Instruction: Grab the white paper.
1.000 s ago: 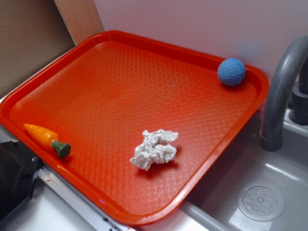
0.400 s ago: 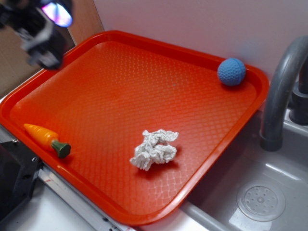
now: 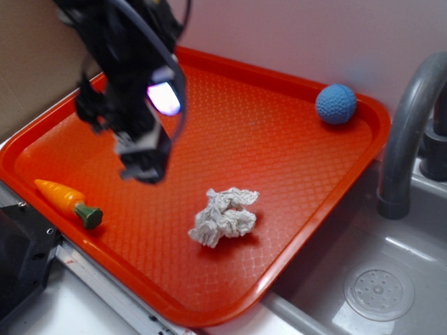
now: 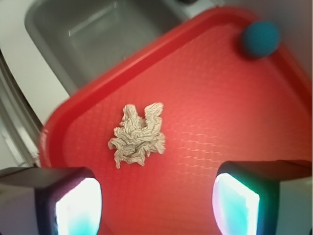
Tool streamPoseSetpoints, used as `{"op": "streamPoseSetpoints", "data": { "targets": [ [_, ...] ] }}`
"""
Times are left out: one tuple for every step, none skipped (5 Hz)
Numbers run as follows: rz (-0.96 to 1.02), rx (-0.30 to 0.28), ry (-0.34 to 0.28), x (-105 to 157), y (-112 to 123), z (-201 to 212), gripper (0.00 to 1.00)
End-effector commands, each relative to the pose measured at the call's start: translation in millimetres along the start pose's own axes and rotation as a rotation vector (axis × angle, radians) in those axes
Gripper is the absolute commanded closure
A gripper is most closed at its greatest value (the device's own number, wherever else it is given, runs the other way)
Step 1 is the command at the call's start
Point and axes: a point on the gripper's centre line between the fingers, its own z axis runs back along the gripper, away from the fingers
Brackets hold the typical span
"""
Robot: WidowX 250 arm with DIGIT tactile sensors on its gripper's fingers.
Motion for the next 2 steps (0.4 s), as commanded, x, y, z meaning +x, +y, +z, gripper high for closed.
{"op": "streamPoseSetpoints", "data": {
  "targets": [
    [-0.08,-0.029,0.078,12.5,-11.0,-42.8,0.0],
    [-0.133,-0.049,0.098,16.8,-22.1,-58.0,0.0]
  ]
}}
